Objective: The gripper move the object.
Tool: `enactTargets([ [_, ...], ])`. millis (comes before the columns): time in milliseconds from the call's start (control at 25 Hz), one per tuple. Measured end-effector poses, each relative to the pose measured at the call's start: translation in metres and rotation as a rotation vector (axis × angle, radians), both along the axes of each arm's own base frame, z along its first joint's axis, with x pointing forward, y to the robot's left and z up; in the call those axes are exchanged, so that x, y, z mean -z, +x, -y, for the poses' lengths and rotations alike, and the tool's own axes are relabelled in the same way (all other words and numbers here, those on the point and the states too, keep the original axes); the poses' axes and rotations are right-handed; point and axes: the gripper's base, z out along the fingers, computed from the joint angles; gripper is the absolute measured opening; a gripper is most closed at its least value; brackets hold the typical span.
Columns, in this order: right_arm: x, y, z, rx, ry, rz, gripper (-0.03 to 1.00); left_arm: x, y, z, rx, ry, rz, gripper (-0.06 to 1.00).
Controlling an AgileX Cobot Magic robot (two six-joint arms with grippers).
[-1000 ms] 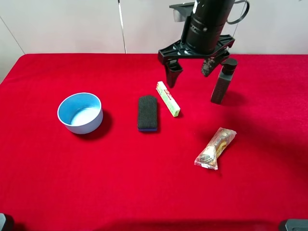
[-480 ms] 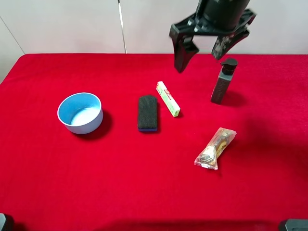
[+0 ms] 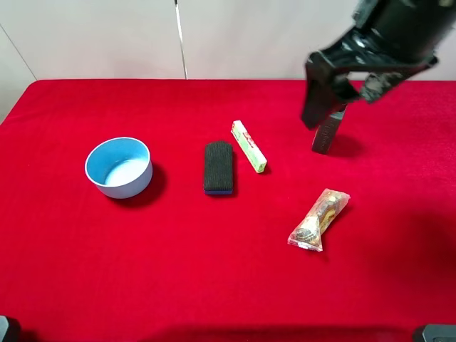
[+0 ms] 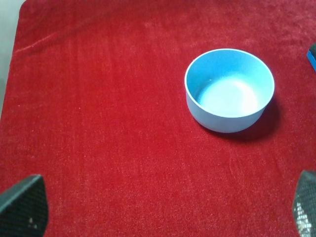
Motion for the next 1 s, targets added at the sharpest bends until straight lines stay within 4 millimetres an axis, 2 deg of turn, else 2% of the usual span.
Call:
enactTargets([
  [200,-0.009,-0.028,0.019,0.0,0.027,0.038,0.67,0.0,0.0,0.0,0.0,0.0,0.0,0.99],
  [600,-0.039,-0.077,0.053,0.0,0.129,0.185,0.67,0.0,0.0,0.0,0.0,0.0,0.0,0.99],
  [840,-0.058,-0.101,0.071,0.006,0.189,0.288,0.67,0.0,0.0,0.0,0.0,0.0,0.0,0.99],
  [1000,-0.065,-0.108,0.088,0.082,0.208,0.344,0.67,0.0,0.0,0.0,0.0,0.0,0.0,0.99],
])
